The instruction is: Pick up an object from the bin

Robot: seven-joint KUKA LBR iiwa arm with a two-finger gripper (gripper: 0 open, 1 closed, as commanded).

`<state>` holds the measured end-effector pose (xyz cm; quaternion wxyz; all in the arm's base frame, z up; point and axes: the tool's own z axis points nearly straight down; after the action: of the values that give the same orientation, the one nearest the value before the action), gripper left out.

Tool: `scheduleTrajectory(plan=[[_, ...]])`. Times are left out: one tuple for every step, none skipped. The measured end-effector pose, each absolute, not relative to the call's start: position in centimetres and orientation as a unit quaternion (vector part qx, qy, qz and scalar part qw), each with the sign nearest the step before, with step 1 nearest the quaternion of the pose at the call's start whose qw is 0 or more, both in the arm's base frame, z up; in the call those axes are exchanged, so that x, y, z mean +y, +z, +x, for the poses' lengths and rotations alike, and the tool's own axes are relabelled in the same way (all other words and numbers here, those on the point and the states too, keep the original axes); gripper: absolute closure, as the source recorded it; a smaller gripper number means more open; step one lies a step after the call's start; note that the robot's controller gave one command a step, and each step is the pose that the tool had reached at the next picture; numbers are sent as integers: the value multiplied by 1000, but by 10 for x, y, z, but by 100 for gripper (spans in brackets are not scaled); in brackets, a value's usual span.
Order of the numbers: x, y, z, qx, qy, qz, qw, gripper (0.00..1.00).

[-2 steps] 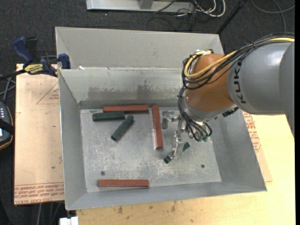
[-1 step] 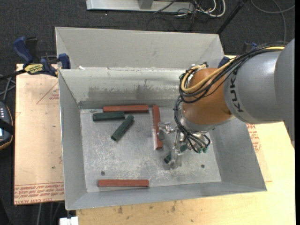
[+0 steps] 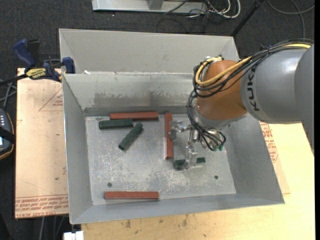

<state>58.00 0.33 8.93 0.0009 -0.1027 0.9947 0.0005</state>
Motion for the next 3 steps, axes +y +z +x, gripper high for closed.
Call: scheduleTrajectory(plan=[[-40, 70, 524, 969, 0, -249, 0, 100], [-40, 70, 524, 969, 1, -249, 0, 100], [-37, 118, 533, 966, 2, -259, -2, 100]])
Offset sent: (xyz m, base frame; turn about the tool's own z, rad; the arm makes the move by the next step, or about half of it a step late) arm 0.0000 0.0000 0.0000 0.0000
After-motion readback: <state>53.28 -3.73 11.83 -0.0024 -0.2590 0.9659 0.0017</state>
